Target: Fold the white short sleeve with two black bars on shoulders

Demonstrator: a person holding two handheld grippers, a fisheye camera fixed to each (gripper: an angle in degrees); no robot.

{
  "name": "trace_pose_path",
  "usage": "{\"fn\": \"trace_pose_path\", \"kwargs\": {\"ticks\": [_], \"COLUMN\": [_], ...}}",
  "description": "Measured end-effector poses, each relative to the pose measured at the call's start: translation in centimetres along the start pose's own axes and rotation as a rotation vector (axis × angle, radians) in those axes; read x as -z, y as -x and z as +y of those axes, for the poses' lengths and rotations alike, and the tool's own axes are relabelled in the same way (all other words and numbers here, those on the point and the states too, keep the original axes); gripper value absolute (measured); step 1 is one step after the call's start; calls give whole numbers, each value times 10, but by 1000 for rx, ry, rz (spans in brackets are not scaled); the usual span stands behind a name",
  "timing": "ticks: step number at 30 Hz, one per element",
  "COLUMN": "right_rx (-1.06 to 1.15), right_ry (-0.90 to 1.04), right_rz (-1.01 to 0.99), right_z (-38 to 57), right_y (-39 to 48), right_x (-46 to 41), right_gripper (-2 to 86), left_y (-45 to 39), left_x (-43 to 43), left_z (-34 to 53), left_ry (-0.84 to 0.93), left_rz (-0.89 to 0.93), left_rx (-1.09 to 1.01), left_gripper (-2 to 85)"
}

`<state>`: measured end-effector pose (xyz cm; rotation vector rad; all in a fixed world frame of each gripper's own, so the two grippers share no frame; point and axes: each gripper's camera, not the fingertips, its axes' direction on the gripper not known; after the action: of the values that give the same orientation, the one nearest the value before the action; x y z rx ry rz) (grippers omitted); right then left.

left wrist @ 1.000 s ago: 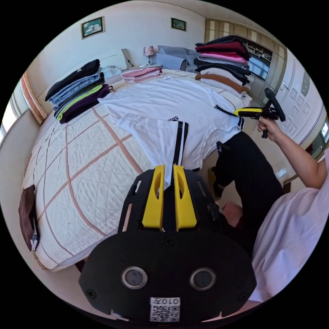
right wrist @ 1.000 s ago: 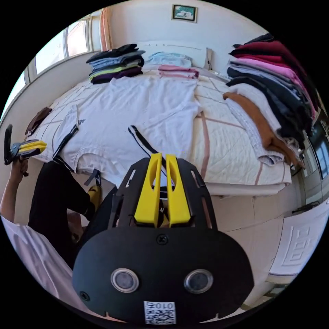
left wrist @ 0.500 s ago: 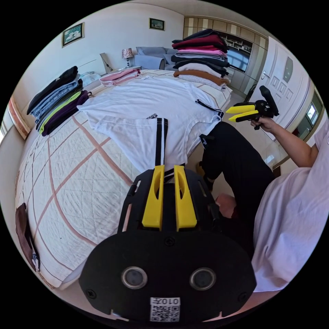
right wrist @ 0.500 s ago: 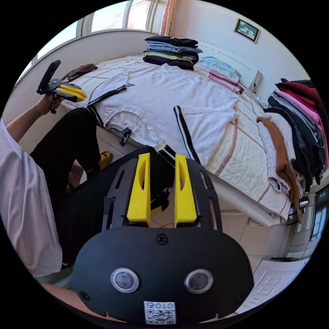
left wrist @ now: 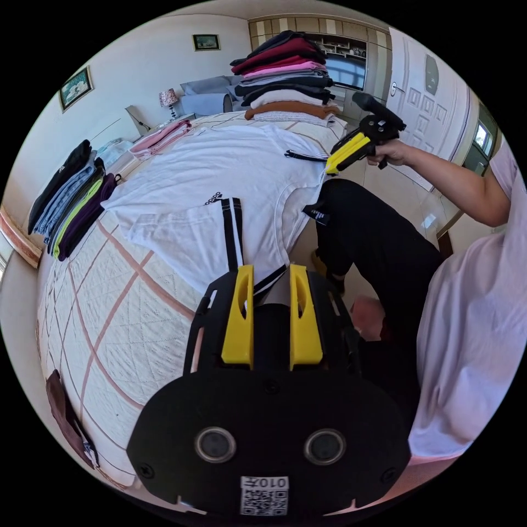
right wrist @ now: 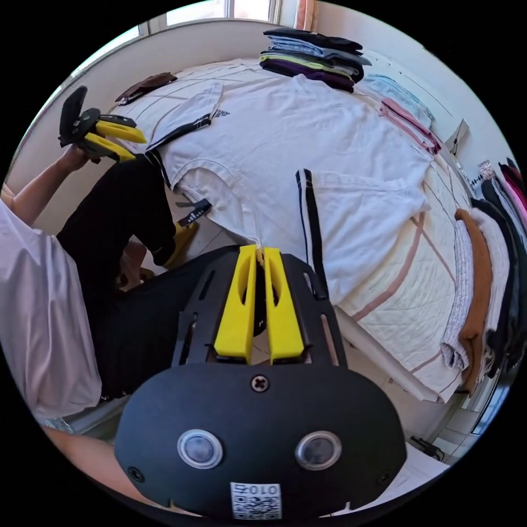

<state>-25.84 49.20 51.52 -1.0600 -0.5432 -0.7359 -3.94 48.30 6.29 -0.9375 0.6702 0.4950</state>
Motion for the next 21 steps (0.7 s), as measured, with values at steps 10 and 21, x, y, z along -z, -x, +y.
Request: {"fn": "trace_pose_path", "kwargs": {"ticks": [10, 21], "right_rx": [35, -75], "right_ry": [-34, 72], "right_rz": [64, 32], "right_z": [-62, -110], "right_y": [-42, -110], "right_x": [74, 12], "right_gripper": [33, 25], "left_y": [-77, -120], "left_x": [-45, -60], "left_z": [-12, -17], "left_ry": [10, -18], "left_rz": [-237, -532], "left_rx": [-192, -178], "left_gripper": [151, 134]}}
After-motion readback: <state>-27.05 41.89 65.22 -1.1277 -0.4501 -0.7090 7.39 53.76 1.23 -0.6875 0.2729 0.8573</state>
